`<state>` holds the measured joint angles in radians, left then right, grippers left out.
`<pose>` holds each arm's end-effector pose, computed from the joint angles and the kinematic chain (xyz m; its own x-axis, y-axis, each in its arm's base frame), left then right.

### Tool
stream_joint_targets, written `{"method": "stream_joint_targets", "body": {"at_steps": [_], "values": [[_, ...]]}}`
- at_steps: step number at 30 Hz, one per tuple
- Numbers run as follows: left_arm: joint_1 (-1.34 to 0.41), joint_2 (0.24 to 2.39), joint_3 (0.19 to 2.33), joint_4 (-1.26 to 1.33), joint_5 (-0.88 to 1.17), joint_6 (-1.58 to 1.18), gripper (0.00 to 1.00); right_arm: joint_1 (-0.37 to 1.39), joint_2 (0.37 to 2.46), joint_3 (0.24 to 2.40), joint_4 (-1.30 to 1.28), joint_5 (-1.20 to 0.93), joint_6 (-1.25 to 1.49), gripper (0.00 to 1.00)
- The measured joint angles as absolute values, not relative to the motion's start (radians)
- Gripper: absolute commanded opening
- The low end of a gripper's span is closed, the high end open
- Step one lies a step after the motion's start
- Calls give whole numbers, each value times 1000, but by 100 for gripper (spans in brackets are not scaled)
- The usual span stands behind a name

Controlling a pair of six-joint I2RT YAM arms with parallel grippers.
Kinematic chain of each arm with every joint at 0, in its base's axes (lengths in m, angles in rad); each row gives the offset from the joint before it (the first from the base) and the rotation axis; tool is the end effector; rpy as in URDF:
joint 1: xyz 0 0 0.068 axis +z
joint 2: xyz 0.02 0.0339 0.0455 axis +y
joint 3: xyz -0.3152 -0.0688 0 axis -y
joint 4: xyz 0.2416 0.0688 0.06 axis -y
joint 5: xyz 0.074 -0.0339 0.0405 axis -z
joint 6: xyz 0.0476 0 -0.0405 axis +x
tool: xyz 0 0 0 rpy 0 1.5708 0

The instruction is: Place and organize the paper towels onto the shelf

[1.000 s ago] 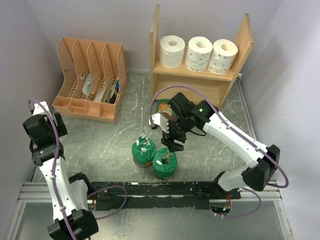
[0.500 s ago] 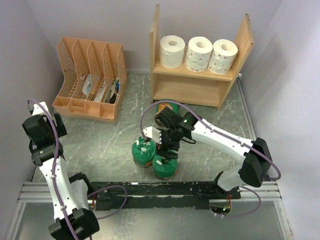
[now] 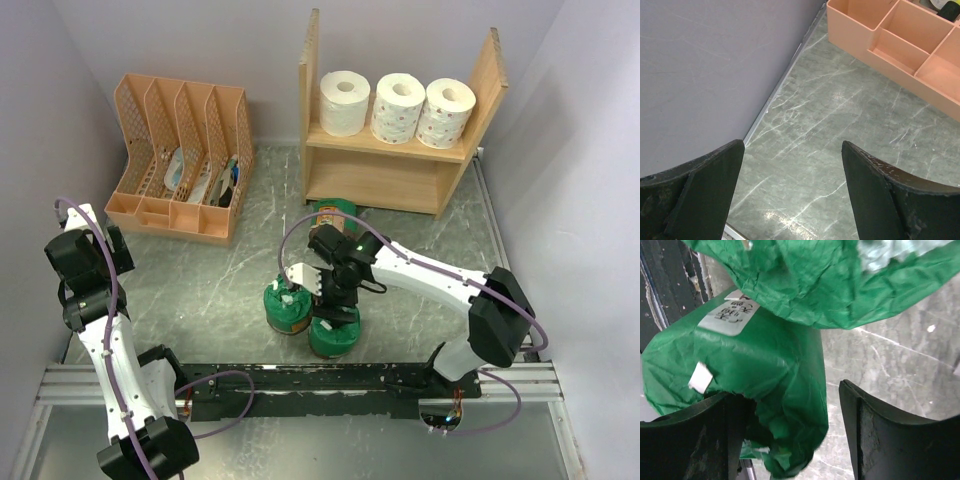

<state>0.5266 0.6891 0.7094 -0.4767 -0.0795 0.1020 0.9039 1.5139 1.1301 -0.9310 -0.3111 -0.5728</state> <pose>0.1071 0.0666 0.3253 -0.4363 -0.1363 -0.8894 -0.5209 0.8442 0.1262 0.1610 0.2281 0.2779 -0.0715 -0.9250 -0.3733 -0.9932 0.0317 0.1116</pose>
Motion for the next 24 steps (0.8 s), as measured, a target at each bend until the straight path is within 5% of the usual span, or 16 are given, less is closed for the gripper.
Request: {"method": "stream_joint_targets", "body": {"at_steps": [7,24], "values": [[527,689,709,-477,-74,102,91,905,1504,1101,-931,-302,-569,59],[527,689,709,-477,-73,105,91,905,1495,1175,-979,-269,-566,58]]}}
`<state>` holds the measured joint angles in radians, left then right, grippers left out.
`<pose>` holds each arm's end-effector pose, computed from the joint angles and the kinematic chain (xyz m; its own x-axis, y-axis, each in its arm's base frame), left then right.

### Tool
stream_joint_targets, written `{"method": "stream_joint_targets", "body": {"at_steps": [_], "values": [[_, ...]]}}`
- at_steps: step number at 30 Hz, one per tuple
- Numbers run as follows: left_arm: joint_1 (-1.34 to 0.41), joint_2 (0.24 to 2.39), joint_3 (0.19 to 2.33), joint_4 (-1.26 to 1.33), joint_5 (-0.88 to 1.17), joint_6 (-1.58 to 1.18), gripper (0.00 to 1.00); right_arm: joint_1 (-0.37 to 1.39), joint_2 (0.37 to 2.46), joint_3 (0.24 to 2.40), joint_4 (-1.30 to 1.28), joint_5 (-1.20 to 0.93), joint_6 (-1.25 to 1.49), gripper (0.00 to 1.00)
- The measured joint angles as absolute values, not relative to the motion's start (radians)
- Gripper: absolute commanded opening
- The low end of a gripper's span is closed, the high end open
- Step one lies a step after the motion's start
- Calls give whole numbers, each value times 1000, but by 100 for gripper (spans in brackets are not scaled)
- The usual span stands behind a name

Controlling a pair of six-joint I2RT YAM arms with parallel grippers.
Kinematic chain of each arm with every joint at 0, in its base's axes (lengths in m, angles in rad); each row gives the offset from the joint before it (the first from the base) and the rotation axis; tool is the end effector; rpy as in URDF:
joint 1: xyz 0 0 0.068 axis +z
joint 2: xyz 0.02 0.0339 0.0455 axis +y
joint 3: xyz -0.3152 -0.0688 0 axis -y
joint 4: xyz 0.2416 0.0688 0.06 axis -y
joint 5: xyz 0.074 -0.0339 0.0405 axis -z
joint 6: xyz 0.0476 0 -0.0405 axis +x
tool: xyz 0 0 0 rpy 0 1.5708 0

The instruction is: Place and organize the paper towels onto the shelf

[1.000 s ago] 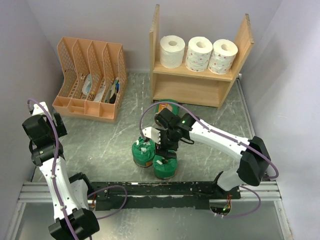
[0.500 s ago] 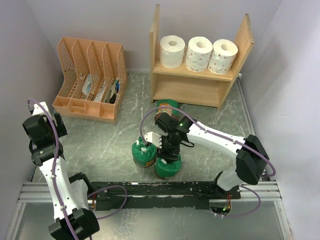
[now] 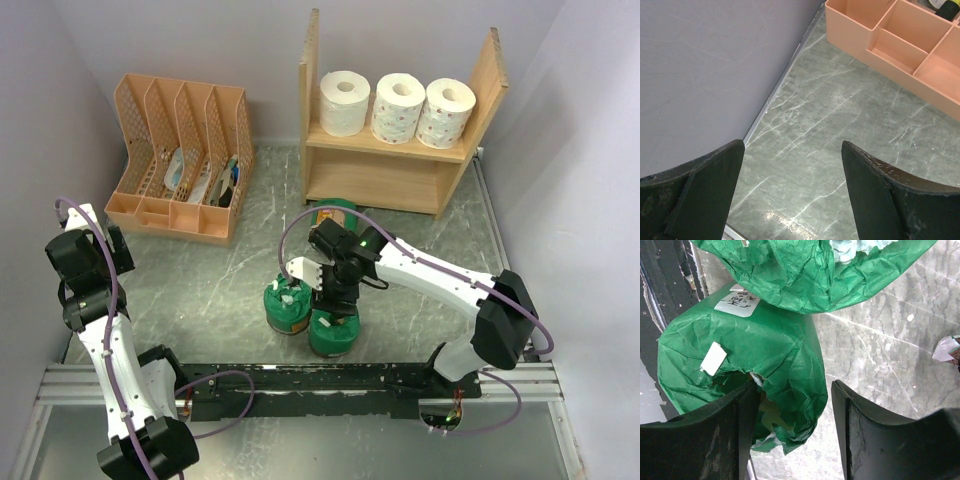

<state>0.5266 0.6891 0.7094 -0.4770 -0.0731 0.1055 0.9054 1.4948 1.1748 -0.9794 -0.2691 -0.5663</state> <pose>0.1073 0.0664 0.3252 -0.4379 -0.1331 -0.8891 -0.5147 0.8480 0.1265 0.1607 0.2253 0.2932 -0.0714 -0.9288 -0.3636 -0.9962 0.0483 0.0723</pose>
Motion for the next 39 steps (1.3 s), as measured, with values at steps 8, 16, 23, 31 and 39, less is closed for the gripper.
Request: {"method": "stream_joint_targets", "body": {"at_steps": [8,16,23,31,39], "values": [[527,689,709,-477,-71,106,91,905,1497,1174,-985,-271,-567,53],[527,689,709,-477,-66,106,91,905,1524,1168,-984,-281,-566,42],[527,689,709,-477,-65,106,91,905,1530,1164,-973,-267,-563,0],[527,689,709,-477,-66,106,91,884,1522,1164,-952,-212,-477,0],[527,689,709,-477,-66,106,90,644,1481,1311,-972,-188,-369,0]]}}
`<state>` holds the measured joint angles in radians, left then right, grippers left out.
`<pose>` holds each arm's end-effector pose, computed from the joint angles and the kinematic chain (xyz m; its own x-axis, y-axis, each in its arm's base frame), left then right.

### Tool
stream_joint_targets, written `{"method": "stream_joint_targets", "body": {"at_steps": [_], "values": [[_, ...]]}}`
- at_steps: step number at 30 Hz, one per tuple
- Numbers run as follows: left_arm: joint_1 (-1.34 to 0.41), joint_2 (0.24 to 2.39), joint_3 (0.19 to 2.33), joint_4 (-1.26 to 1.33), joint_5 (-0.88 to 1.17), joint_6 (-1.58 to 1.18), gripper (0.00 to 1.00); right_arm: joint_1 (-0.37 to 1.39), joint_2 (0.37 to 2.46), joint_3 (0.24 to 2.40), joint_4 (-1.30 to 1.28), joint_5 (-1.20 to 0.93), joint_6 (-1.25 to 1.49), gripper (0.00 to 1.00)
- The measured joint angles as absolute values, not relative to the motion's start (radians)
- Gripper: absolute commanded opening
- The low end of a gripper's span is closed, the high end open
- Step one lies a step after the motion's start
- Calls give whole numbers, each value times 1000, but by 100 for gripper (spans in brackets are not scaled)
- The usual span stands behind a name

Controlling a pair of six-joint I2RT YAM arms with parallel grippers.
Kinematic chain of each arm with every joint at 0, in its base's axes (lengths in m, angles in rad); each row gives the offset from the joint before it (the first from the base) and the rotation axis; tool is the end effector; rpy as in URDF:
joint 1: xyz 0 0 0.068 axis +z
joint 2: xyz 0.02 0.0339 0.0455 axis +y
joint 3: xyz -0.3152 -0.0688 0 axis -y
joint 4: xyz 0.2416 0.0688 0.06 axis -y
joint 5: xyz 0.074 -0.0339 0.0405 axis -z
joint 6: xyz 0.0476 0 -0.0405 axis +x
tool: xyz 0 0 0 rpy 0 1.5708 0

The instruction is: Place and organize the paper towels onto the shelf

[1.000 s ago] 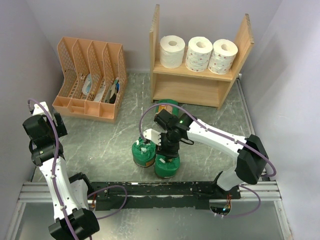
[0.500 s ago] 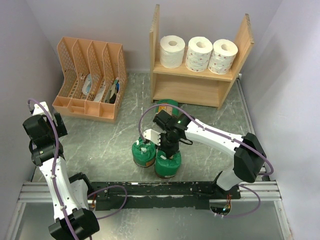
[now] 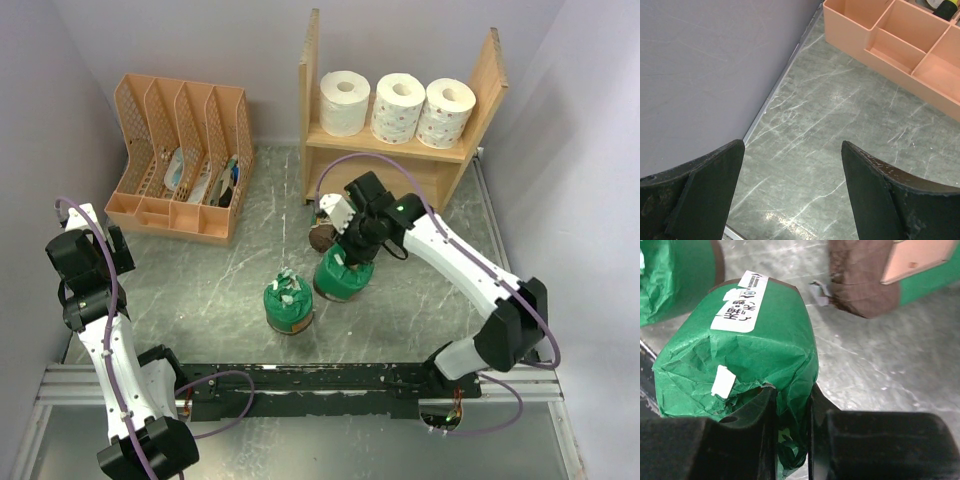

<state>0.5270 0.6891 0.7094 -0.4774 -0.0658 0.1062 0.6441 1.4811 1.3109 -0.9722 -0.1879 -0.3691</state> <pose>0.1074 0.0661 0.3252 -0.4379 -0.1324 -0.8892 -0.5093 0.8516 0.1240 0.2267 0.1814 0.3358 -0.4432 -0.7760 -0.4487 -0.8705 0.4921 0.0086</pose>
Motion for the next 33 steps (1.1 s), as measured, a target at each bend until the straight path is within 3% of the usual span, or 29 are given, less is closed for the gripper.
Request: {"method": "stream_joint_targets", "body": {"at_steps": [15,26,33], "values": [[527,686,709,-477,-66,106,90,627,1275,1322,-916,404,89,0],[530,678,709,-477,-66,106,90,572,1272,1296,-842,510,233,0],[533,683,709,-478,-66,106,90,445,1248,1225,-785,627,350,0]]}}
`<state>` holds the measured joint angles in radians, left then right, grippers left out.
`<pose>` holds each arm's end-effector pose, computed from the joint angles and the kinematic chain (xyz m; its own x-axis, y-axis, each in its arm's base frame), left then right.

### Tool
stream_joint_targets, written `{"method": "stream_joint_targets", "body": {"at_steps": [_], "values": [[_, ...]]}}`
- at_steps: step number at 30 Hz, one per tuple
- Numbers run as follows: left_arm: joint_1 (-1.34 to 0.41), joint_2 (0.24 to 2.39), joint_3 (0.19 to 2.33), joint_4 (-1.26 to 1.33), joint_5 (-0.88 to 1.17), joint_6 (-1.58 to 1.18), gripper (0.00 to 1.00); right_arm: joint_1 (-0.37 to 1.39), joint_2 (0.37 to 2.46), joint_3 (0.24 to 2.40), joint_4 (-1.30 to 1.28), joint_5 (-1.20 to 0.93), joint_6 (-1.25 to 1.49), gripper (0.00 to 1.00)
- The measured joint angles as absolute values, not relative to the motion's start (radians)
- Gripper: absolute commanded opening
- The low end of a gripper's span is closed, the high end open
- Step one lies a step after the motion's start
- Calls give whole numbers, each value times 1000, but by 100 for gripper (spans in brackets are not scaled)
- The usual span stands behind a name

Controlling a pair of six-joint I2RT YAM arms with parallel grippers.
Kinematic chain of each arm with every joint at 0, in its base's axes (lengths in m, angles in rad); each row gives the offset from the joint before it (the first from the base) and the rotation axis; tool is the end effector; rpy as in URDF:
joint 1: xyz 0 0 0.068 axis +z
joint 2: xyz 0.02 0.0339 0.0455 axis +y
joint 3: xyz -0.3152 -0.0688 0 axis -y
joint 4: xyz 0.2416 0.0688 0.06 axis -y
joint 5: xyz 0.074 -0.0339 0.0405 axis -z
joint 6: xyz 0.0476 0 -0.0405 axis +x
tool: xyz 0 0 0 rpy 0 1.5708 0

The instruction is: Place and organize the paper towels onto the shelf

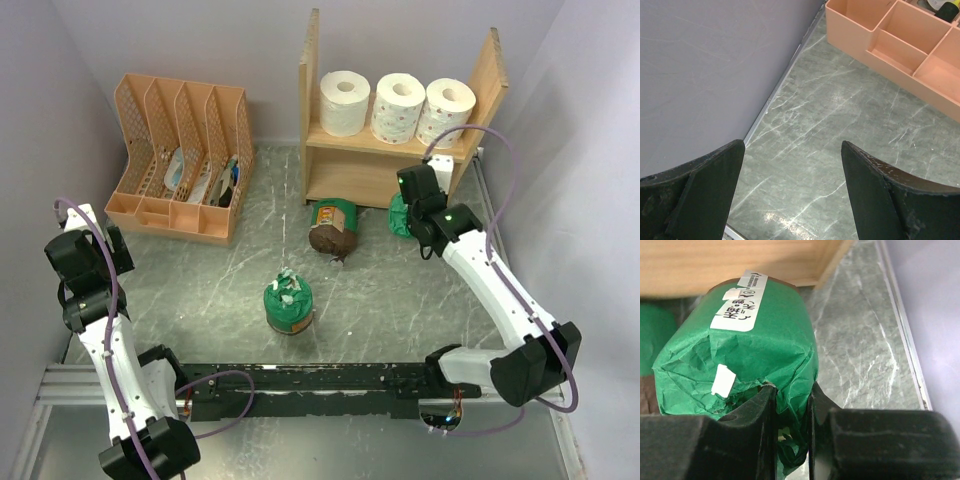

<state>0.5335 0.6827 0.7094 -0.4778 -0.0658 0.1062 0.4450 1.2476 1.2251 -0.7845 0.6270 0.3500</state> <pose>0.1058 0.0661 0.3258 -0.4325 -0.1326 -0.8919 -0.5155 0.8479 0.1239 0.2292 0.0784 0.3856 -0.6063 0.0185 -0.7950 0.2402 0.9573 -0.1609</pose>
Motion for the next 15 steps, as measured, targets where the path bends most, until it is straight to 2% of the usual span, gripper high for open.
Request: {"method": "stream_joint_targets", "body": {"at_steps": [4,10,15], "values": [[534,683,709,-477,-66,106,90,368,1278,1246,-807,633,477,0],[535,683,709,-478,-66,106,90,232,1373,1308,-840,405,576,0],[536,683,709,-477,-66,106,90,164,1361,1305,-859,260,616,0]]}}
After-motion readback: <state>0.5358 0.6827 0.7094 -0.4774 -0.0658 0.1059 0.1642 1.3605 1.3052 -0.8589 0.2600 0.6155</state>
